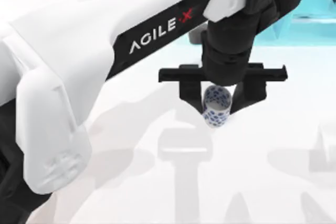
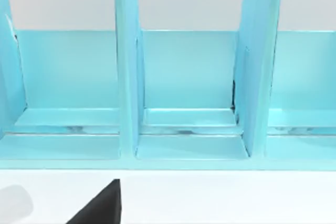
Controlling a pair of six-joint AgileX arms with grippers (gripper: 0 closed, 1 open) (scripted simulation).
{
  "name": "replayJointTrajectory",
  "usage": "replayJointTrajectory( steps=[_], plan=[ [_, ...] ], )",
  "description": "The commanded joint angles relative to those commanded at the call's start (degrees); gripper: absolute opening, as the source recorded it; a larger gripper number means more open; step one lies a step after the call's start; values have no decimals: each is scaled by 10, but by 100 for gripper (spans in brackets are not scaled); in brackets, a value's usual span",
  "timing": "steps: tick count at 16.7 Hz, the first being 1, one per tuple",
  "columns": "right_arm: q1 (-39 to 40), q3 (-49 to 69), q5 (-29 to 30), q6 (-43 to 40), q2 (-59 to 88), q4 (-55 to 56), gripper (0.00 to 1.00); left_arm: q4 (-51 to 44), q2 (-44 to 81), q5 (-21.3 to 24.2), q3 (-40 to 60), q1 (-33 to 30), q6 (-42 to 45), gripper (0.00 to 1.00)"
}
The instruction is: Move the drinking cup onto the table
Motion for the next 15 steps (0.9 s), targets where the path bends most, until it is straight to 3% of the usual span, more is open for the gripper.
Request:
replayJointTrajectory(
  steps=[4,11,15],
  plan=[
    [0,0,0,0,0,0,100,10,-4,0,-11,3,2,0],
    [0,0,0,0,0,0,100,148,-15,0,-164,3,3,0],
    [0,0,0,0,0,0,100,160,-16,0,-176,2,2,0]
  ],
)
